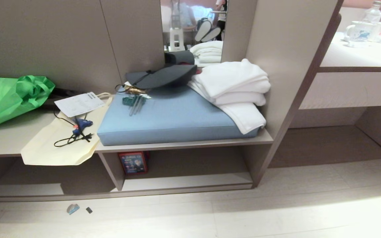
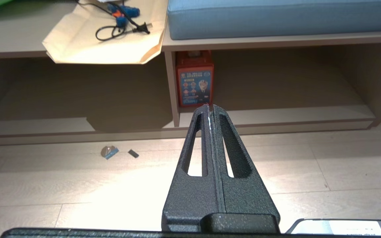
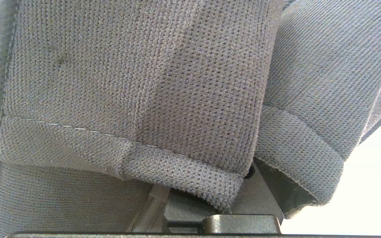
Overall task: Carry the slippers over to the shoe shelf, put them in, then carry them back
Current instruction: Place the slippers into the shoe cabinet
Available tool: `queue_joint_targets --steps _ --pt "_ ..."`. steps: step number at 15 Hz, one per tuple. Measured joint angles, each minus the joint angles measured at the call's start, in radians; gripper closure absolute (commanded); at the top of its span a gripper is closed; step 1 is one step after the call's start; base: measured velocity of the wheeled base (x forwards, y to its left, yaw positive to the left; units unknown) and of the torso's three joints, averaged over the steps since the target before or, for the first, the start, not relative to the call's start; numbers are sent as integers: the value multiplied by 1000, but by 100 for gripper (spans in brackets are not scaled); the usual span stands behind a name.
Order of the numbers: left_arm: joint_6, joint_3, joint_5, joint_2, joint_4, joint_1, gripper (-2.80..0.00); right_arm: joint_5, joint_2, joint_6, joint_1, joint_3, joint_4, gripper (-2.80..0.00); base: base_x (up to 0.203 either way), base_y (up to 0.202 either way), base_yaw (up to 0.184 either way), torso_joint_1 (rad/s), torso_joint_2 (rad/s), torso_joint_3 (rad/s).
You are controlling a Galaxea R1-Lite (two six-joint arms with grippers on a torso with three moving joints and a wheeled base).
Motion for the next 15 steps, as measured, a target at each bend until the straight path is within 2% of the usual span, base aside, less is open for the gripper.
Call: queue_joint_targets --steps 15 --pt "0 0 0 0 -1 0 0 0 0 -19 0 0 -2 0 0 0 0 4 3 -198"
